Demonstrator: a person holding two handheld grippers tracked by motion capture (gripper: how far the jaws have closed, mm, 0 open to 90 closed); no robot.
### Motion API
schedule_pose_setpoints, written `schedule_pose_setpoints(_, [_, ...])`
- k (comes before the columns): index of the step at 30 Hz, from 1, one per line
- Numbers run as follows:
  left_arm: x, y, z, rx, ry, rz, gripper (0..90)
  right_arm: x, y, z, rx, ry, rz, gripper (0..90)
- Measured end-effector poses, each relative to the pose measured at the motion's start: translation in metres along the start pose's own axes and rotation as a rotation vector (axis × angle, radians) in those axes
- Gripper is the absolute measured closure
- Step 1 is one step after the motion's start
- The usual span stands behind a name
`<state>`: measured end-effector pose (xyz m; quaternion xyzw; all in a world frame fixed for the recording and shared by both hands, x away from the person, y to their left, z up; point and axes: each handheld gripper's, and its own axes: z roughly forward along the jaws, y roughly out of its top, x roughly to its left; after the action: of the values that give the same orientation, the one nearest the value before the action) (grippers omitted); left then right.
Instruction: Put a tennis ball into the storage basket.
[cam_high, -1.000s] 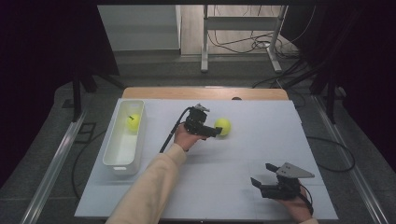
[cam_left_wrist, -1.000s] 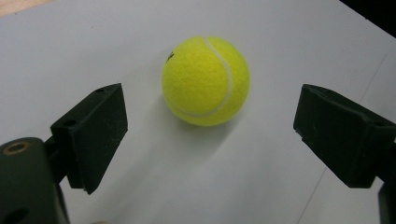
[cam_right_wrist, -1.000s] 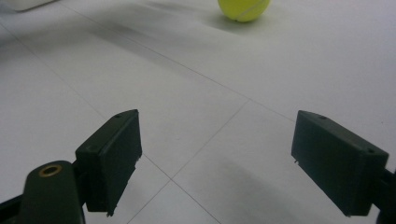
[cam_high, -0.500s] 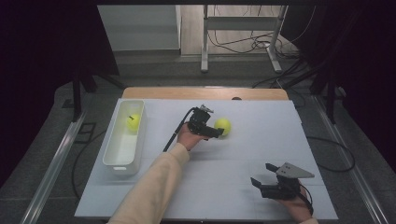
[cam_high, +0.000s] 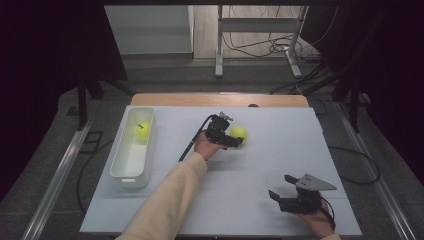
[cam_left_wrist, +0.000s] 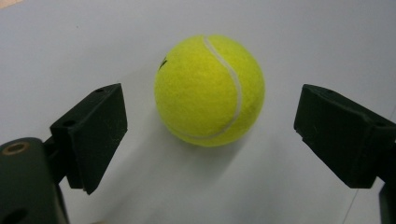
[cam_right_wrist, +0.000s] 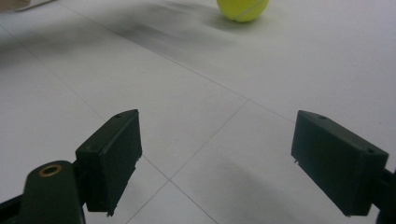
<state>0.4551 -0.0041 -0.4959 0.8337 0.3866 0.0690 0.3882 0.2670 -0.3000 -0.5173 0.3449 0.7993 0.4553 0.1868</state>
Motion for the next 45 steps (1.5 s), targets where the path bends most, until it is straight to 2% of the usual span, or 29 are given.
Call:
schedule_pose_setpoints(4, [0.001, 0.003, 0.006, 0.024, 0.015, 0.018, 10.0, 0.000, 0.000, 0.000, 0.004, -0.001, -0.005, 16.5])
schedule_pose_setpoints(25, [0.002, 0.010, 0.027, 0.042, 0.009, 0.007, 11.0, -0.001, -0.001, 0.000, 0.000, 0.001, 0.001, 16.5])
schedule_pose_setpoints(31, [0.000, 0.009, 0.032, 0.049, 0.009, 0.015, 15.0, -0.001, -0.001, -0.001, -0.002, 0.004, -0.004, 16.5])
schedule_pose_setpoints(34, [-0.001, 0.008, 0.032, 0.056, 0.006, 0.030, 25.4, -0.001, -0.001, -0.001, -0.003, 0.000, -0.004, 16.5])
schedule_pose_setpoints(36, [-0.001, 0.009, 0.031, 0.062, 0.009, 0.042, 26.3, -0.001, -0.001, -0.002, -0.003, 0.001, -0.005, 16.5])
schedule_pose_setpoints(42, [-0.001, 0.008, 0.029, 0.069, 0.012, 0.035, 26.8, -0.001, 0.000, -0.001, -0.002, 0.001, -0.008, 16.5])
schedule_pose_setpoints(45, [-0.002, 0.009, 0.028, 0.073, 0.016, 0.050, 26.8, -0.001, 0.000, -0.001, -0.003, -0.001, -0.008, 16.5])
